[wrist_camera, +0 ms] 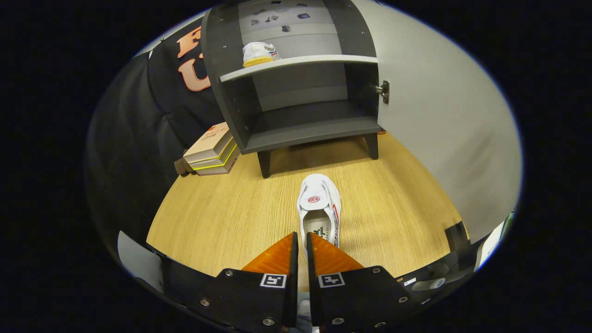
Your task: Open the shoe cabinet door, grab the shoes and put them into the shoe cabinet, then close the shoe cabinet door.
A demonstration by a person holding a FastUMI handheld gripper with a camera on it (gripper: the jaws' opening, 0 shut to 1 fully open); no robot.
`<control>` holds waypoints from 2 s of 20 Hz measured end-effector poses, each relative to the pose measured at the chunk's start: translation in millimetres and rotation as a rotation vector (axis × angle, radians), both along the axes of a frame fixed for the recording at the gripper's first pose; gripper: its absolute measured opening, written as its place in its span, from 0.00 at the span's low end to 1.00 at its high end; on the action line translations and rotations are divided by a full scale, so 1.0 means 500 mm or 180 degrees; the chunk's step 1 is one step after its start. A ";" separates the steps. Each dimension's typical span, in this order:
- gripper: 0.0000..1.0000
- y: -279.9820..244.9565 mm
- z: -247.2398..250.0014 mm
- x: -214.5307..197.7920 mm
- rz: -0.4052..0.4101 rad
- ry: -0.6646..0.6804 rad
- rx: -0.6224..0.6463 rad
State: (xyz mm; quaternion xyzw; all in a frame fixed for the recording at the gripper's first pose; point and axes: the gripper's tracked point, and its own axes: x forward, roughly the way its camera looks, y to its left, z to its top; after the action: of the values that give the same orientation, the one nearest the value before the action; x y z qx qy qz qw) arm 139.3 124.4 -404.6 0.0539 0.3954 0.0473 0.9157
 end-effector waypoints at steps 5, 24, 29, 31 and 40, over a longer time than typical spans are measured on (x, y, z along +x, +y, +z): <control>0.11 0.013 -0.081 0.046 0.0076 0.0181 -0.0012; 0.02 0.032 -0.198 0.177 0.0087 0.0112 0.0051; 0.01 0.018 -0.154 0.151 0.0058 0.0072 0.0101; 0.01 0.008 -0.127 0.131 0.0011 0.0071 0.0044; 0.01 -0.019 0.127 0.098 -0.0038 -0.0317 -0.0156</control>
State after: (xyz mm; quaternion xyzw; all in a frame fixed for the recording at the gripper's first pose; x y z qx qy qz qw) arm 188.3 115.1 -340.9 0.0314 0.3500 0.0347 0.9356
